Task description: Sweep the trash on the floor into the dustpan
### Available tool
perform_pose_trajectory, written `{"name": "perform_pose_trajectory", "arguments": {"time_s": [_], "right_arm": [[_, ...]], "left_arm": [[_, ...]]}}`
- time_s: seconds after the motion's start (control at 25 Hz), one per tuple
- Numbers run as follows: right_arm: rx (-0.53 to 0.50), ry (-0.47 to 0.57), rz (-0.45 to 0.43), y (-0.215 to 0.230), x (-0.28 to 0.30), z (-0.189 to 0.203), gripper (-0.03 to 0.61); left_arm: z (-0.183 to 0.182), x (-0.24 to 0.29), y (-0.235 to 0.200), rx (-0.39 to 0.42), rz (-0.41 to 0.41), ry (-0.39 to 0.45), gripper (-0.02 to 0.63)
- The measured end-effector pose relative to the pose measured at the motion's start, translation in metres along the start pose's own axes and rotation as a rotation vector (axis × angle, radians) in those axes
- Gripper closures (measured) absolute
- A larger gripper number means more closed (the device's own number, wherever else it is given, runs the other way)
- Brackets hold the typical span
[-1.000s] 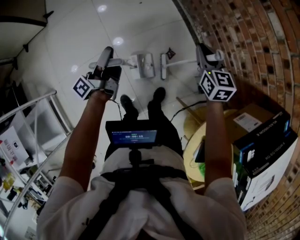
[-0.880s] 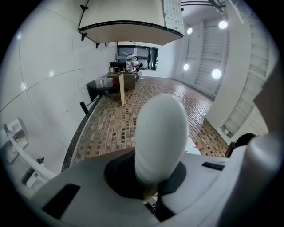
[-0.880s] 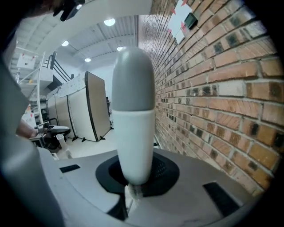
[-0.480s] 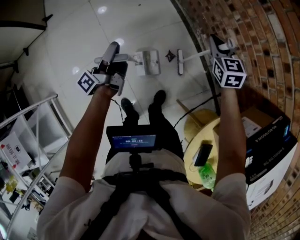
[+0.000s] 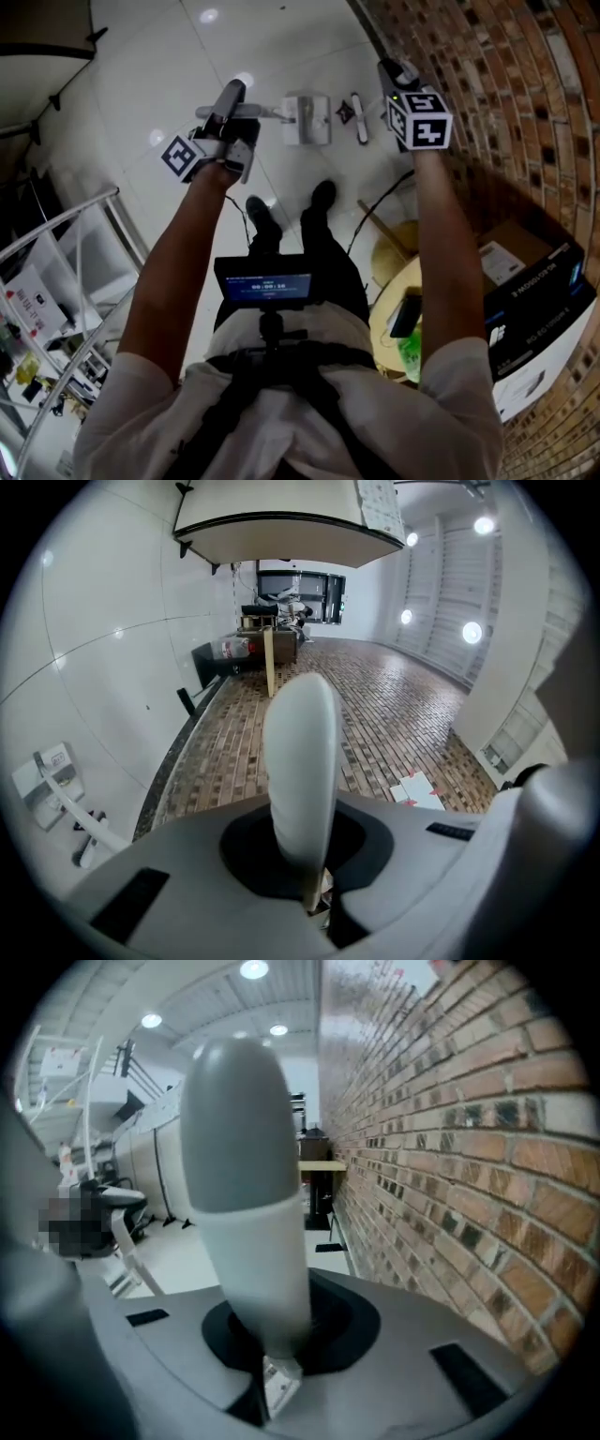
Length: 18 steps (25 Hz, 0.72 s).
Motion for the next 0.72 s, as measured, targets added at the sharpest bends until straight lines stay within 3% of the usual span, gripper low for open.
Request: {"name": "perform_pose_trajectory", "arguments": {"time_s": [0.12,0.24,0.48,0.72], "right_arm": [[0.141,0.043,0.061,-0.006,-0.001,0.012,0.545],[0.191,0.088,0.1,-0.015,-0.009,0.015,0.54],[0.341,0.178,0.028,-0.036,-0.021,0.008,0.54],[0.297,0.177,-0.048,-0.068,-0.022,0.0,0.54]], "left_arm": [[-0.001,-0.002,0.0,0.001,0.004,-0.012,0.612],[0.001,-0.004,-0.001,-0.015,0.015,-0.02,0.612],[0.004,-0.01,-0.002,-0.02,0.016,-0.032,0.612],[-0.001,-0.02,0.001,-0.01,0.024,-0.013,0.612]]}}
Point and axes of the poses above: the fingertips, and each gripper's own axes: x forward along the fingers, y to its right, z out of its underside, the point moved 9 cm from there along -x, backward along the fingers, and after that the axes turned 4 degrees about x, right-handed, at the moved point
